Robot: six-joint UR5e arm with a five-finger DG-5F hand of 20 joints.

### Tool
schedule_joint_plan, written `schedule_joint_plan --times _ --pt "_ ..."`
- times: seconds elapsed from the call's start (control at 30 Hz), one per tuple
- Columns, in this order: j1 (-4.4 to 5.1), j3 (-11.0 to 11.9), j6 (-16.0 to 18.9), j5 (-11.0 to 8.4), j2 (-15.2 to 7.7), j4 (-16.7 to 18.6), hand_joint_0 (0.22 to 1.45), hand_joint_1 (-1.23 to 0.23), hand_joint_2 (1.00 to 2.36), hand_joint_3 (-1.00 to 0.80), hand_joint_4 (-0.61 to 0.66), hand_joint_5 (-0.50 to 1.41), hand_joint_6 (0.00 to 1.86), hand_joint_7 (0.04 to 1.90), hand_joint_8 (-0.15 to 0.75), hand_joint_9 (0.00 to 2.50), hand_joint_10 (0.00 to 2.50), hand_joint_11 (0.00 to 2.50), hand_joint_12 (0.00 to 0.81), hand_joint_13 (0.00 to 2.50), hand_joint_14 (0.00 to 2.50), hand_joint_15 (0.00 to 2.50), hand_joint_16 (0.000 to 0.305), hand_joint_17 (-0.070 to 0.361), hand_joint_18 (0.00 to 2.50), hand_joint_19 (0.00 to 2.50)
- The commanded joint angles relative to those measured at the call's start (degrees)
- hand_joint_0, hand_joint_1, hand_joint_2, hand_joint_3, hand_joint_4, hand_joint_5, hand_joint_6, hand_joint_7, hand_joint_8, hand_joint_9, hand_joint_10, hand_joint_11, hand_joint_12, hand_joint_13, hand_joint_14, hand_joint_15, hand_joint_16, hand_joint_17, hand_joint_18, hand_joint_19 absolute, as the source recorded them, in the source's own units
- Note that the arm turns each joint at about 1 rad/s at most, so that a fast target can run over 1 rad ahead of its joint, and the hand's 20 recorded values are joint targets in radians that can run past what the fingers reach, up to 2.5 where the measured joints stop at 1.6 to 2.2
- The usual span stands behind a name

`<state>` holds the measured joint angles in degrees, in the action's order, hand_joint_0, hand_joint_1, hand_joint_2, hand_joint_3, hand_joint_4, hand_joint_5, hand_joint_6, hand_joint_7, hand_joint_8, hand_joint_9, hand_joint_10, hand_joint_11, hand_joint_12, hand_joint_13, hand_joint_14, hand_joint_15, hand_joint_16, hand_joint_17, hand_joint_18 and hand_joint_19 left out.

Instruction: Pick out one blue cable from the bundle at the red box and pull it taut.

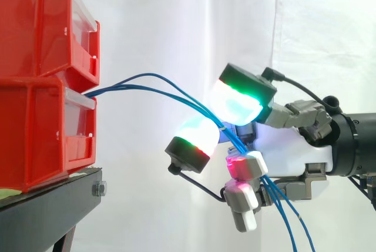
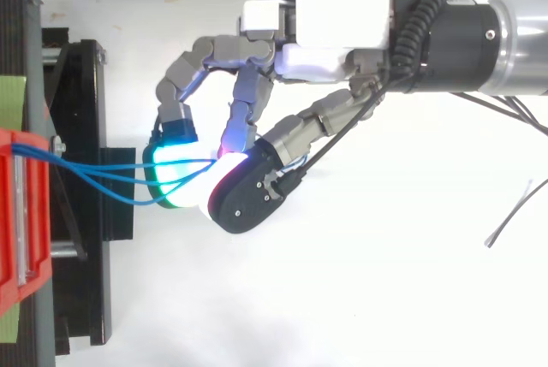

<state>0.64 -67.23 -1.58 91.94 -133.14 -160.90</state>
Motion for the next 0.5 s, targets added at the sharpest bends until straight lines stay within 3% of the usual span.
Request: schedule_joint_plan --times 0.0,0.17,0.47 --pt "-0.02 0.4 0.0 0.08 0.0 -0.6 0.51 -0.64 1.00 -0.50 0.12 -0.11 0.89 0.89 0.346 1.37 0.02 0.64 0.416 1.22 0.02 0.56 0.055 0.123 1.05 0.56" --pt "-0.02 0.8 0.0 0.08 0.0 -1.5 0.57 -0.48 1.00 -0.50 0.09 -0.10 0.86 0.92 0.343 1.42 0.02 0.65 0.401 1.23 0.02 0.57 0.052 0.116 1.04 0.59" --pt "-0.02 1.3 0.0 0.00 0.0 -2.1 0.60 -0.62 1.02 -0.30 0.06 -0.10 0.86 1.01 0.346 1.41 0.02 0.66 0.405 1.23 0.02 0.58 0.051 0.116 1.04 0.60"
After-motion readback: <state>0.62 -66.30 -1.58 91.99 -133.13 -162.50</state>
